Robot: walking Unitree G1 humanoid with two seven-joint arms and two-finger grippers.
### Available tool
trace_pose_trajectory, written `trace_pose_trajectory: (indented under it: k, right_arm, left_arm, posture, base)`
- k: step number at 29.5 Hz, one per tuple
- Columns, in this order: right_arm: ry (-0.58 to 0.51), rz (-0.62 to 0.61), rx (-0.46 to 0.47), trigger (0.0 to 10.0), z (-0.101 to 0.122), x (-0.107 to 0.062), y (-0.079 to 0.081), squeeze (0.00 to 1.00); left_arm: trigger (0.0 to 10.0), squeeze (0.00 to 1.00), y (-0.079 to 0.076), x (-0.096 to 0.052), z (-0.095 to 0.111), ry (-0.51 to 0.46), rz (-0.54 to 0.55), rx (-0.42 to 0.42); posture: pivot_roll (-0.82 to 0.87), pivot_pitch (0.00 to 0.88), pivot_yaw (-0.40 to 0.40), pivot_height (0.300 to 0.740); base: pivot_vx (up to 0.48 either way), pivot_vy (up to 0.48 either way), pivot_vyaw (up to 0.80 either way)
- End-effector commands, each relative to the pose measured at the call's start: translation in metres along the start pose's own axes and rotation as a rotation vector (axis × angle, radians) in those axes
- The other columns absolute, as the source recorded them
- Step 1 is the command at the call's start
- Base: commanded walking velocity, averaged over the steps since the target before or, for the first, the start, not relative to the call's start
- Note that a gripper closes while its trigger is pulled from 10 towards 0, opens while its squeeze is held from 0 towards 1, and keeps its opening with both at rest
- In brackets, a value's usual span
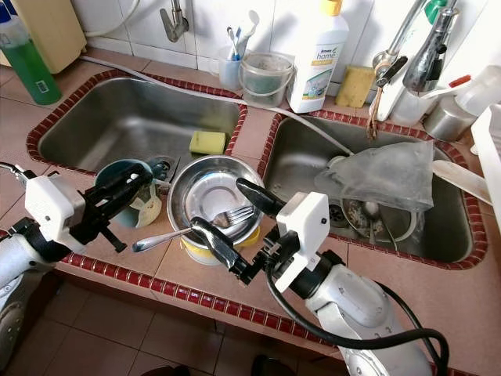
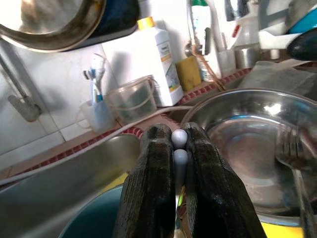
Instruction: Kitchen organization
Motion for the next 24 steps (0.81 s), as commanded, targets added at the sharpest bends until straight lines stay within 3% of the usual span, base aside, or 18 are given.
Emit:
trace_pose_trajectory:
  k: [1, 19, 24]
  right_arm:
    - [0.005, 0.014, 0.001, 10.0, -0.001, 0.001, 0.002, 0.00]
    - [0.001, 0.005, -0.007, 10.0, -0.001, 0.001, -0.001, 0.00]
    - [-0.003, 0.006, -0.006, 10.0, -0.001, 0.002, 0.000, 0.00]
  left_arm:
    - [0.0, 0.00, 0.000, 0.000, 0.004, -0.006, -0.024, 0.000]
    - [0.0, 0.00, -0.006, 0.004, 0.020, -0.053, -0.095, -0.086]
    - [0.0, 0.00, 0.006, 0.004, 0.015, -0.037, -0.045, -0.065]
  posture:
    - [-0.02, 0.170, -0.012, 0.740]
    - [-0.02, 0.163, -0.003, 0.740]
    - [-0.02, 0.163, -0.003, 0.740]
  base:
    - [0.000, 0.000, 0.00]
    - [0.000, 0.000, 0.00]
    - [0.000, 0.000, 0.00]
Point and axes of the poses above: a point about 5 cm out from each wrist's last joint towards the gripper, its own x axis pointing out of the wrist towards the gripper, its own z axis along the axis of the wrist's last joint, y = z × x, the point moved 6 cm from there along x, pointing out of the wrist towards the gripper, and after that the axes turned 6 degrees about x, right-handed, at the moved point
